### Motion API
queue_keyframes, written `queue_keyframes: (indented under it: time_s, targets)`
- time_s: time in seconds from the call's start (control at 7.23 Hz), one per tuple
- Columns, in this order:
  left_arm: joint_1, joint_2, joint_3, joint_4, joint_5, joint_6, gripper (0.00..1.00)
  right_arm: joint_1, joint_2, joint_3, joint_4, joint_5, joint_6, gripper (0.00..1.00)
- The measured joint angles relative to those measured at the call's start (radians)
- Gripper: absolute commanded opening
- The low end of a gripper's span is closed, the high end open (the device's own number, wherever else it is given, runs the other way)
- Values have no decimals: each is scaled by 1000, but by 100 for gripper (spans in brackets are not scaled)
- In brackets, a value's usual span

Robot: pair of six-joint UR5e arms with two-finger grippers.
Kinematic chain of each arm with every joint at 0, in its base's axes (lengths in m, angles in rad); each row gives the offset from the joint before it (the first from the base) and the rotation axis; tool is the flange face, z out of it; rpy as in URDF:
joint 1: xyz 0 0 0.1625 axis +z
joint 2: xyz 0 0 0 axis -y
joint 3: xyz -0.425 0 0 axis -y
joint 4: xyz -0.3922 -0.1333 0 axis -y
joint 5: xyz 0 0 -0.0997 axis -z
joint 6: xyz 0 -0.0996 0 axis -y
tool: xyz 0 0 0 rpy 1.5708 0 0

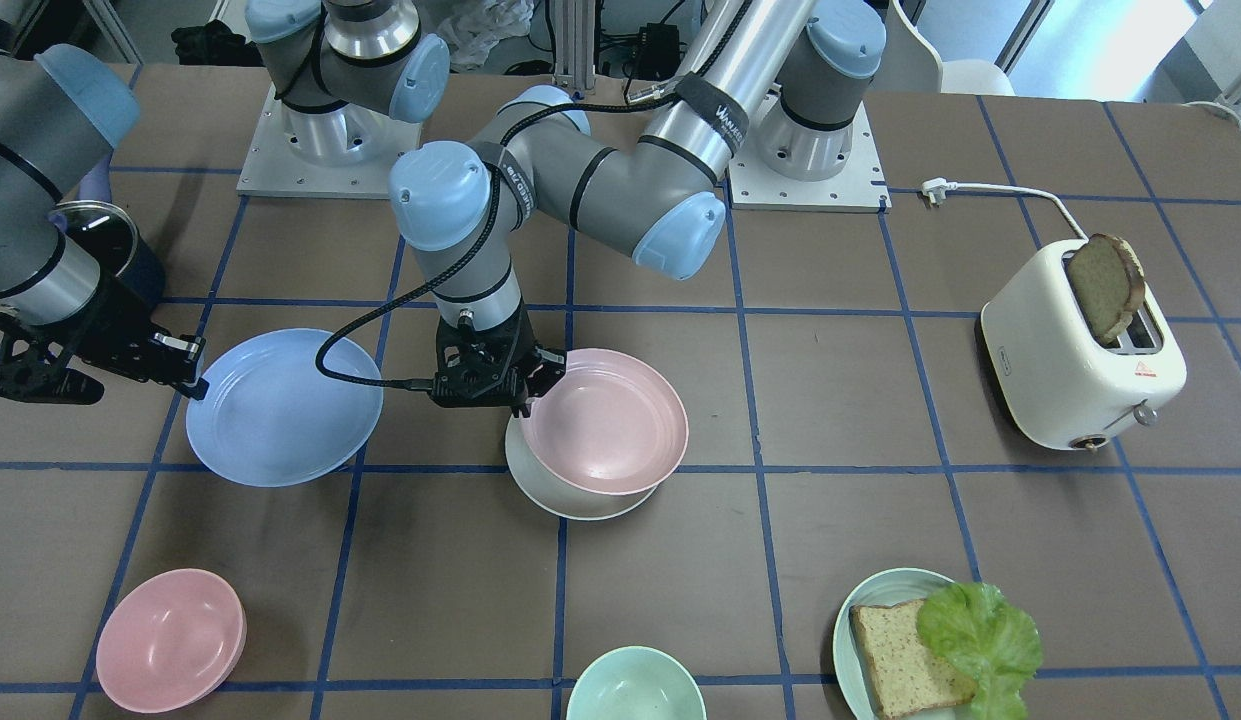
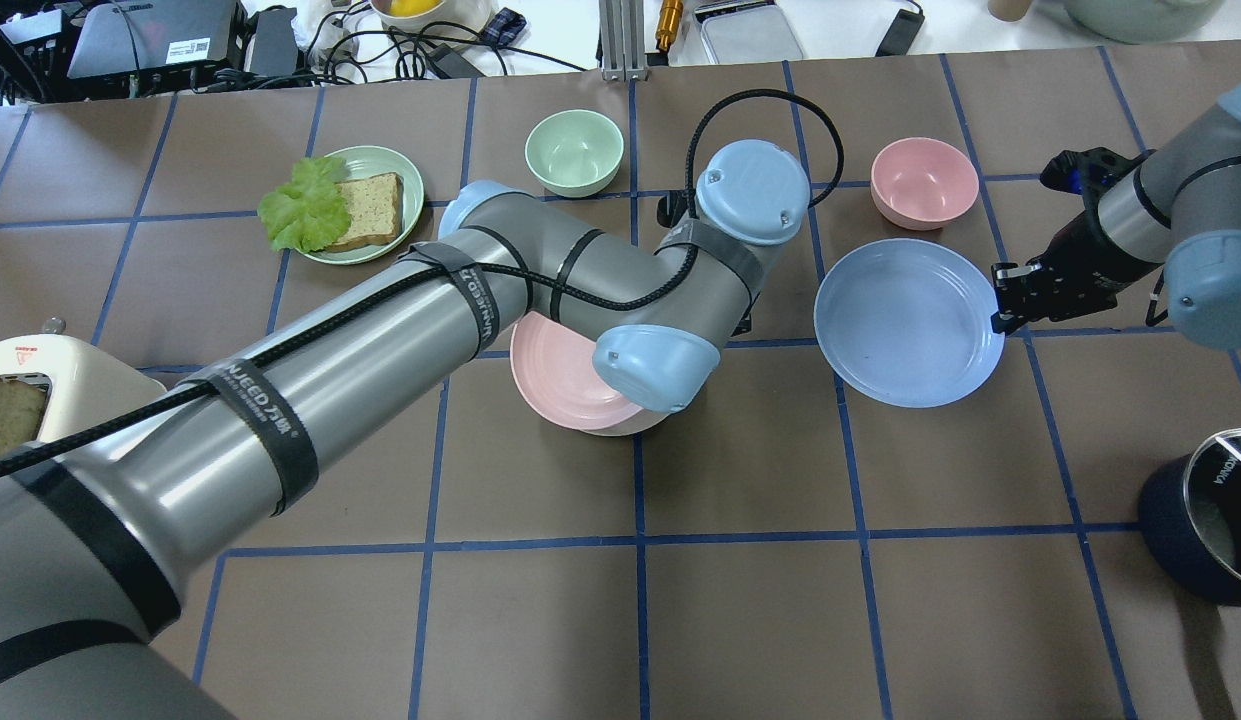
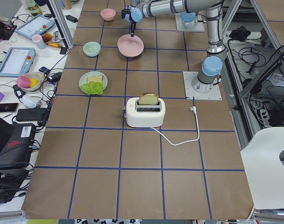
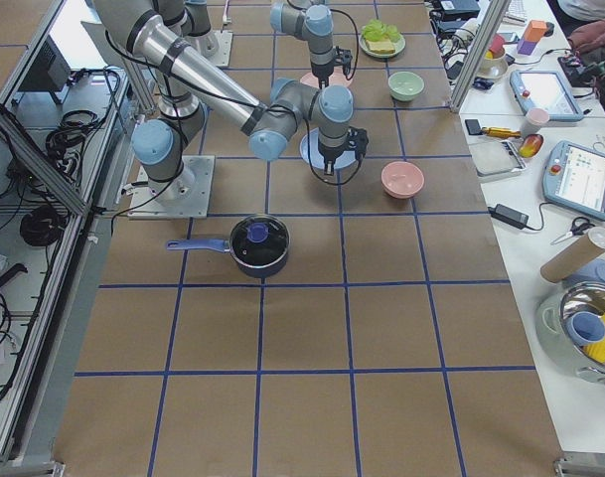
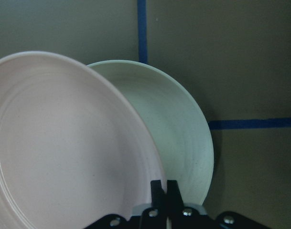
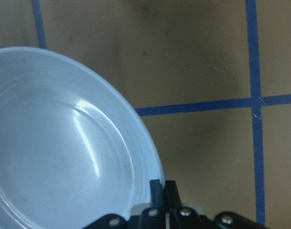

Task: Stack three plates with pink and blue
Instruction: 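Carry the pink plate with the left gripper onto the cream plate, then release the pink plate with the left gripper while the right gripper carries the blue plate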

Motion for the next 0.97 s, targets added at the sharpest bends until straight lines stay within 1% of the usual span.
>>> queue_keyframes:
  time_s: [0.14, 0.41, 0.69, 0.83, 0.97]
  targets:
    - [-6, -17, 10, -11, 3, -13, 99, 0, 5, -1, 1, -1, 0, 0]
    - [-1, -37, 21, -4, -2, -18, 100, 0, 7, -3, 2, -2, 0, 0]
    - [32, -4, 46, 0, -39, -2, 100, 0, 8, -3, 1, -1, 1, 0]
    - [69, 31, 65, -35, -76, 34, 100, 1, 8, -1, 1, 3, 10, 0]
    - [117, 81, 77, -110, -124, 74, 100, 22, 8, 1, -3, 6, 46, 0]
